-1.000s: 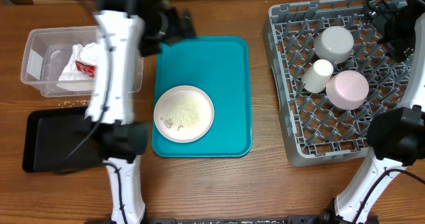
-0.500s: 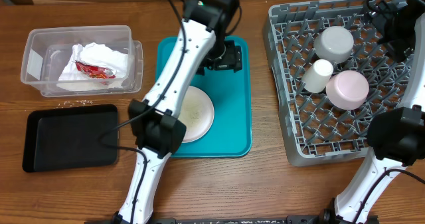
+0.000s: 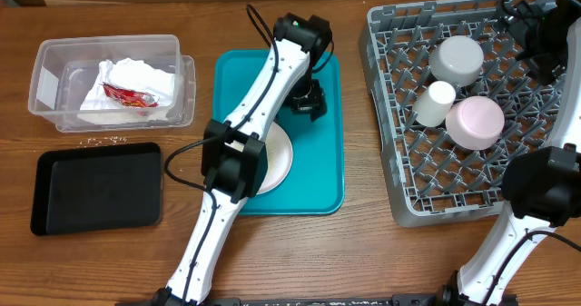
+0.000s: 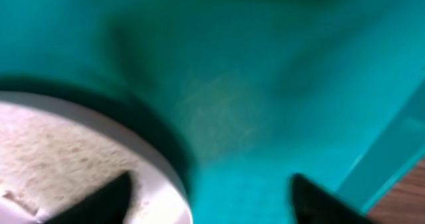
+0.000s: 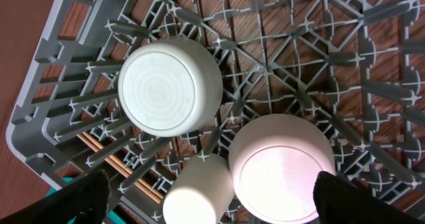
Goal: Sort waste into correct bins and load items into the dishwasher
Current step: 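Swing the left gripper over the white rice plate on the teal tray, then lower the left gripper and pinch the rice plate's rim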
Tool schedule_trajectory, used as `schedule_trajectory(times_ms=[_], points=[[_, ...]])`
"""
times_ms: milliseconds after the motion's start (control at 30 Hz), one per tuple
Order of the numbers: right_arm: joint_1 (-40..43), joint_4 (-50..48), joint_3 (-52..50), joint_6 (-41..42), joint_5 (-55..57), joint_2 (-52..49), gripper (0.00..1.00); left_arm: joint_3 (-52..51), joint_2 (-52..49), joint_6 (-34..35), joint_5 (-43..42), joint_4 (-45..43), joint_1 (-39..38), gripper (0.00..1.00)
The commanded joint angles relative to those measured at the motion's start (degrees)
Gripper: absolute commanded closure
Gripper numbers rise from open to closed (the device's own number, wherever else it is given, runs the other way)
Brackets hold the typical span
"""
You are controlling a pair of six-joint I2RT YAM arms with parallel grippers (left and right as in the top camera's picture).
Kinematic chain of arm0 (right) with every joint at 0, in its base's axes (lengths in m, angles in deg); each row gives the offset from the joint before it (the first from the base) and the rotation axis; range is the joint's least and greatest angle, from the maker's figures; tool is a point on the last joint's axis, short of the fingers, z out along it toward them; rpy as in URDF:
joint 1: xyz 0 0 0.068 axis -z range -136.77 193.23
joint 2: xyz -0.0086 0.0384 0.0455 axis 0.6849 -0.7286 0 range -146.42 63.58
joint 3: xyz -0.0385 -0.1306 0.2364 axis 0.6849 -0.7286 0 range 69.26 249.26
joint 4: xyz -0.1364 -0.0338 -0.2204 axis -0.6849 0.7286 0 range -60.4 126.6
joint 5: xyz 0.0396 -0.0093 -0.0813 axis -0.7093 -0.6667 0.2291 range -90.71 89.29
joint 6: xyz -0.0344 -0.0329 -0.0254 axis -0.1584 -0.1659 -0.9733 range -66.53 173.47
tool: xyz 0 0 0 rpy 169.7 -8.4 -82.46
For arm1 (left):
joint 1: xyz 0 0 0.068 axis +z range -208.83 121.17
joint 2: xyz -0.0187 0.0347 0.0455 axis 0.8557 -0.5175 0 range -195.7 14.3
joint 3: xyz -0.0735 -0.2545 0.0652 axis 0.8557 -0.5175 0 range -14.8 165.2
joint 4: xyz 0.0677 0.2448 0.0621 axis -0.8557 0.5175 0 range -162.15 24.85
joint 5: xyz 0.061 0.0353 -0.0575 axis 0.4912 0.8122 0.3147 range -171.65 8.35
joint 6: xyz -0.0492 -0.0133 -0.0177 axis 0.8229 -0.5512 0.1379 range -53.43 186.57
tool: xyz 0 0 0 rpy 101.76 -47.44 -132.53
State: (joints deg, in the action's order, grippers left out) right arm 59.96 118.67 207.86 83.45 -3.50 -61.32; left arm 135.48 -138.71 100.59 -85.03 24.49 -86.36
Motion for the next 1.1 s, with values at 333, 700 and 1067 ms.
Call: schedule_trajectory(times_ms=[333, 700, 1067], points=[[-0.11, -0.31, -0.28, 0.09, -0.33, 0.39, 0.00, -0.09, 0.87, -7.08, -1.51, 0.22, -0.13, 0.43], [-0.11, -0.31, -0.26, 0.09, -0.33, 0.39, 0.00, -8.52, 15.28, -3.54, 8.17, 0.20, -0.31, 0.24], [-0.11, -0.28, -0.28, 0.09, -0.33, 0.39, 0.00, -32.35, 25.73, 13.31, 2.43, -1.75, 0.24, 0.00]])
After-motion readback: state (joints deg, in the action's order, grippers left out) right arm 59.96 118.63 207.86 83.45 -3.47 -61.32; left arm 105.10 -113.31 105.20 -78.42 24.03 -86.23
